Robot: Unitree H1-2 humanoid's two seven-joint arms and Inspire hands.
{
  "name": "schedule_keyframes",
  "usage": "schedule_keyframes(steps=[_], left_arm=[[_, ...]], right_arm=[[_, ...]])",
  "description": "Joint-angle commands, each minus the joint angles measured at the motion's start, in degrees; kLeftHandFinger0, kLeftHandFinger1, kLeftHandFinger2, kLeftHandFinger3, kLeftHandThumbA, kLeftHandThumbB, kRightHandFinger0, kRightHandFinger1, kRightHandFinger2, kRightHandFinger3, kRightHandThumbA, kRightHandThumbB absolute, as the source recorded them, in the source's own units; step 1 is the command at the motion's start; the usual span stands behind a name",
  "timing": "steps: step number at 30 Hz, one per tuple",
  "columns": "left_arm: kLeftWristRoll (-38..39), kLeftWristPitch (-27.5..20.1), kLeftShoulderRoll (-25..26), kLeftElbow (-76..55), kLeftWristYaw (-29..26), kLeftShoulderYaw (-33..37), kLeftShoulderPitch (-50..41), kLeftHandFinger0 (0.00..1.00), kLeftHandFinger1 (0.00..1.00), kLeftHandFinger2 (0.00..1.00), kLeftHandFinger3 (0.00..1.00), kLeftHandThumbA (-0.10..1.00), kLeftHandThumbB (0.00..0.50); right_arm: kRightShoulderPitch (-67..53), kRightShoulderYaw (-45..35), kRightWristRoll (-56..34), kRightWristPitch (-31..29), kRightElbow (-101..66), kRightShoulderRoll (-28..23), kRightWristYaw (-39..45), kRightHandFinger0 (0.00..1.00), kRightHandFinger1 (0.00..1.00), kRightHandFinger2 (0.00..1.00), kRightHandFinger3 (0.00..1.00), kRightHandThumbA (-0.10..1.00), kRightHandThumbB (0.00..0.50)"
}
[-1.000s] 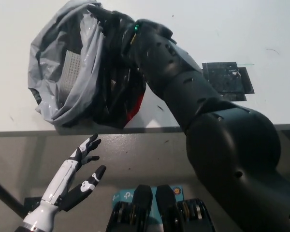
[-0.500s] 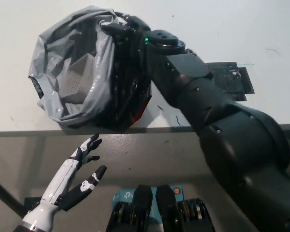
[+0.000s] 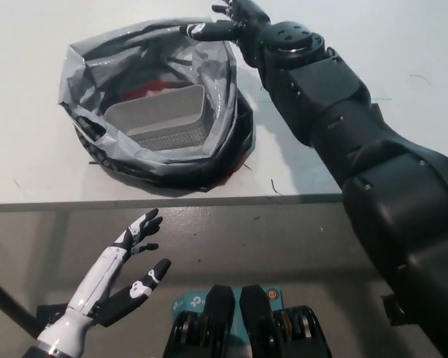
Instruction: Use the right hand to pick up a small rectangular container and put it into a plastic bag and lift the bag
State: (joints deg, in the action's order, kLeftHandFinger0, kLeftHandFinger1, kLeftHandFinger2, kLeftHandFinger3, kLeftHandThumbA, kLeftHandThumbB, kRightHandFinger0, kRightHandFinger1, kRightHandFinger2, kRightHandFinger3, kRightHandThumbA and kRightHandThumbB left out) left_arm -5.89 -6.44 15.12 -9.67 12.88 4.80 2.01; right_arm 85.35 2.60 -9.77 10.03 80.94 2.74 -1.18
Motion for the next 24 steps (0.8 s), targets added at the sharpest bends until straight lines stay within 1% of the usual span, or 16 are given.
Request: schedule_keyframes(steps=[1,3,4,7,8,10,11,12,13,14,16,17,18,19,20,24], left_arm=[[-0.5,-1.4,1.4,-1.4,0.2,-0.3,0.7,0.87,0.96,1.0,1.0,0.71,0.239],[-0.6,-1.1,1.4,-1.6,0.3,-0.3,0.4,0.87,0.96,1.0,1.0,0.71,0.239],[-0.7,-1.1,1.3,-1.6,0.2,-0.2,0.4,0.87,0.96,1.0,1.0,0.71,0.24],[-0.8,-1.1,1.3,-1.8,0.1,-0.4,0.1,0.87,0.96,1.0,1.0,0.71,0.24],[-0.6,-1.2,1.3,-1.7,0.0,-0.5,0.2,0.86,0.96,1.0,1.0,0.71,0.238],[-0.4,-1.5,1.3,-1.6,0.0,-0.7,0.3,0.85,0.95,1.0,1.0,0.74,0.242],[-0.5,-1.7,1.1,-1.3,-0.2,-0.7,0.6,0.86,0.96,1.0,1.0,0.74,0.236],[-0.5,-1.8,1.1,-1.2,-0.3,-0.8,0.7,0.86,0.96,1.0,1.0,0.75,0.236],[-0.5,-1.9,1.3,-1.1,-0.2,-0.9,0.8,0.88,0.98,1.0,1.0,0.78,0.23],[-0.4,-2.0,1.3,-0.9,-0.2,-1.0,1.3,0.89,0.99,1.0,1.0,0.79,0.228],[-0.3,-2.0,1.5,-0.6,-0.2,-1.1,1.9,0.89,0.99,1.0,1.0,0.79,0.227],[-0.1,-1.9,1.5,-0.4,-0.3,-1.3,2.3,0.91,1.0,1.0,1.0,0.82,0.241],[0.1,-1.9,1.5,-0.2,-0.4,-1.6,2.8,0.95,1.0,1.0,1.0,0.85,0.237],[0.2,-1.9,1.6,0.1,-0.6,-2.0,3.5,0.99,1.0,1.0,1.0,0.88,0.238],[0.3,-1.9,1.6,0.1,-0.7,-2.1,3.7,1.0,1.0,1.0,1.0,0.88,0.239],[0.6,-2.2,1.3,0.6,-1.6,-3.0,5.2,1.0,1.0,1.0,1.0,0.95,0.24]], right_arm=[[6.2,2.7,4.8,-3.4,-2.1,-1.7,1.8,1.0,1.0,1.0,1.0,0.87,0.441],[6.9,4.9,6.9,-3.4,-2.7,-2.4,2.5,1.0,1.0,1.0,1.0,0.91,0.447],[7.2,5.9,7.8,-3.3,-3.2,-2.8,3.1,1.0,1.0,1.0,1.0,0.94,0.44],[8.0,7.5,9.2,-3.4,-5.0,-3.8,3.5,1.0,1.0,1.0,1.0,0.94,0.45],[8.4,8.1,9.9,-4.1,-6.4,-4.4,3.3,1.0,1.0,1.0,1.0,0.91,0.451],[8.7,9.8,11.8,-6.0,-9.8,-5.9,3.3,1.0,1.0,1.0,1.0,0.92,0.445],[8.7,11.4,13.8,-4.2,-14.7,-7.6,3.2,1.0,1.0,1.0,1.0,0.93,0.465],[8.6,12.2,14.9,-3.4,-17.1,-8.3,3.1,1.0,1.0,1.0,1.0,0.93,0.465],[6.7,14.3,18.4,-0.7,-28.0,-11.4,3.3,1.0,1.0,1.0,1.0,0.99,0.443],[5.1,15.6,21.0,1.4,-37.6,-14.5,4.2,1.0,1.0,1.0,1.0,1.0,0.43],[4.6,16.2,22.2,2.3,-42.0,-16.1,4.7,1.0,1.0,1.0,1.0,1.0,0.428],[3.1,15.6,22.5,2.4,-48.6,-18.5,6.0,1.0,1.0,1.0,1.0,1.0,0.418],[1.7,14.9,22.9,2.5,-55.5,-21.1,7.3,1.0,1.0,1.0,1.0,1.0,0.415],[-0.6,13.9,23.9,3.1,-66.5,-25.2,9.4,1.0,1.0,1.0,1.0,1.0,0.409],[-1.3,13.7,24.4,3.6,-69.7,-26.4,10.0,1.0,1.0,1.0,1.0,1.0,0.409],[-7.9,8.4,22.3,9.7,-92.4,-33.9,14.3,1.0,1.0,1.0,1.0,1.0,0.423]])
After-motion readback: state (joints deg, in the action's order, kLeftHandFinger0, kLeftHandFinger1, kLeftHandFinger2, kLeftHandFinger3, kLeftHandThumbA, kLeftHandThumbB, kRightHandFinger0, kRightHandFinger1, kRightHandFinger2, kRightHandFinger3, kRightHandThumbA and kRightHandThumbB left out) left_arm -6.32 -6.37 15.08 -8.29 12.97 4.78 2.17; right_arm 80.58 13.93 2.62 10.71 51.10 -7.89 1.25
